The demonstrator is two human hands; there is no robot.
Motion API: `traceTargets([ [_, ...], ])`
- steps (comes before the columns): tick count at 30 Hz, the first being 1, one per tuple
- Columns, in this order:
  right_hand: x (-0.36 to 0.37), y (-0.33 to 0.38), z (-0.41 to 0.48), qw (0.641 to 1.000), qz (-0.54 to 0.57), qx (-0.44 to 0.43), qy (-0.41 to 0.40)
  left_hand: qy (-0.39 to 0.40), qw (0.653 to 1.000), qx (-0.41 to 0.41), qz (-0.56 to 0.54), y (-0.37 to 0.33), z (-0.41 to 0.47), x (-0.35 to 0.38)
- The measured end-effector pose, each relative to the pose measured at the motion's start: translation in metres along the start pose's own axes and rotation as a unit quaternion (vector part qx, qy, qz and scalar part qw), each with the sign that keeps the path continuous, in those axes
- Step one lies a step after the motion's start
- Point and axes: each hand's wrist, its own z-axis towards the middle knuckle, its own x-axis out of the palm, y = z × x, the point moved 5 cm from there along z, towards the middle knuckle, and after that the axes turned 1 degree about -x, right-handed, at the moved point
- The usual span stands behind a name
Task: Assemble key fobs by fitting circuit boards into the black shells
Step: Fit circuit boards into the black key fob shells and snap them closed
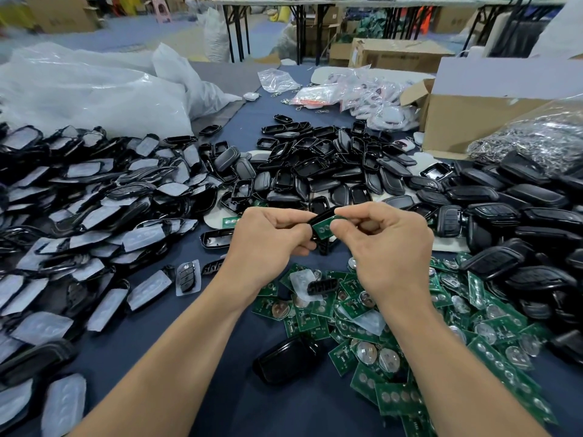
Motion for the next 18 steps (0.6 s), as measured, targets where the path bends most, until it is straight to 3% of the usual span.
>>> traceTargets([
  [18,0.0027,0.0078,-0.0063,0.997,-0.076,-0.009,-0.023,-0.004,1.000,0.003,0.000,-0.0031,-0.0052,-0.0021],
])
